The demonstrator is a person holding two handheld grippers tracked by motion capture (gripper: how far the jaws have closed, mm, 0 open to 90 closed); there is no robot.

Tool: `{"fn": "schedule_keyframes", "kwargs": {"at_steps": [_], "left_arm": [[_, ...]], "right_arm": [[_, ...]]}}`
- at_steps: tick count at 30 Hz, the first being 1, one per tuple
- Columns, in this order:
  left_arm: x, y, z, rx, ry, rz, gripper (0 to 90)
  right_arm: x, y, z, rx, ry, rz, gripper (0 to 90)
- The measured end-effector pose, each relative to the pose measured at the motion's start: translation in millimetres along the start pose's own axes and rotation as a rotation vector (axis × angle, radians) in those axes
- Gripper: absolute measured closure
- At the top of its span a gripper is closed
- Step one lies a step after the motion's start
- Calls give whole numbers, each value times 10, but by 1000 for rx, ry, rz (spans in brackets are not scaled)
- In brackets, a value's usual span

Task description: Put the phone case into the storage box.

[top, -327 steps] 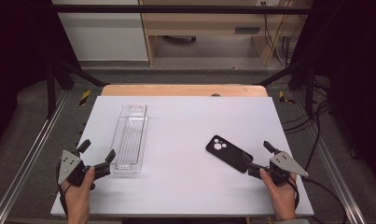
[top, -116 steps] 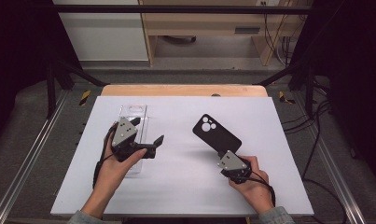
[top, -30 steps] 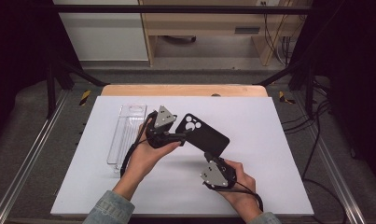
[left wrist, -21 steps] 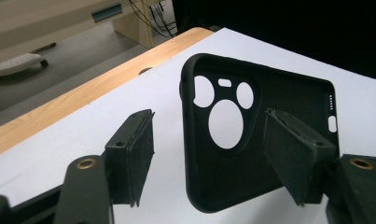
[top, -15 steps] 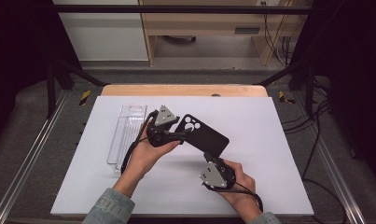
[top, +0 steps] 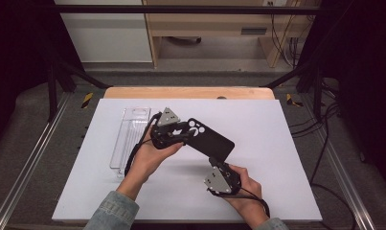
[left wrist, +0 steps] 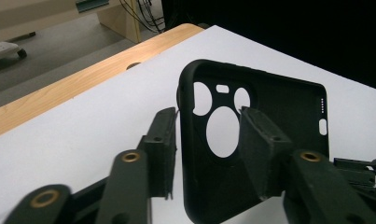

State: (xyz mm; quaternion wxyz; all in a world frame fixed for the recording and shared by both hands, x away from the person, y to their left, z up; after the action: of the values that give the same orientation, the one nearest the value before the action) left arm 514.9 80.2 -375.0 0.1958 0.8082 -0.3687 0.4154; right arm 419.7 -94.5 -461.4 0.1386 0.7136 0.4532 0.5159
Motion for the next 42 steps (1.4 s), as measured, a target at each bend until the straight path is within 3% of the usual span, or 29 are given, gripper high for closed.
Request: {"fn": "schedule_keyframes", "kwargs": {"at_steps": [11, 26, 33, 42], "left_arm": [[9, -17, -21, 17, 7, -1, 767], [27, 19, -73, -3, 16, 19, 797], [49, 87, -122, -46, 30, 27, 821], [68, 129, -148, -50, 36, 49, 826]], "right_arm": [[-4, -11, 15, 3, -4, 1, 889], [-18, -15, 37, 17, -7, 11, 890], [-34, -28, 71, 42, -23, 13, 892], [-38, -18, 88, 43, -17, 31, 893]]}}
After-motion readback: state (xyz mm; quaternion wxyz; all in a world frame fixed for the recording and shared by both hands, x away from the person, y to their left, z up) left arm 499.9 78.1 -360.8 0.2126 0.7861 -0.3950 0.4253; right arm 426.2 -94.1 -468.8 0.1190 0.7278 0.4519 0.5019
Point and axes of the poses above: each handheld gripper's, and its own axes: z roughly forward along the jaws, x roughly out of its top, y roughly to its right, the point moved 3 cm from there along z, roughly forward along the jaws, and after that the axes turned 5 degrees about -y, right-handed, at the moved point
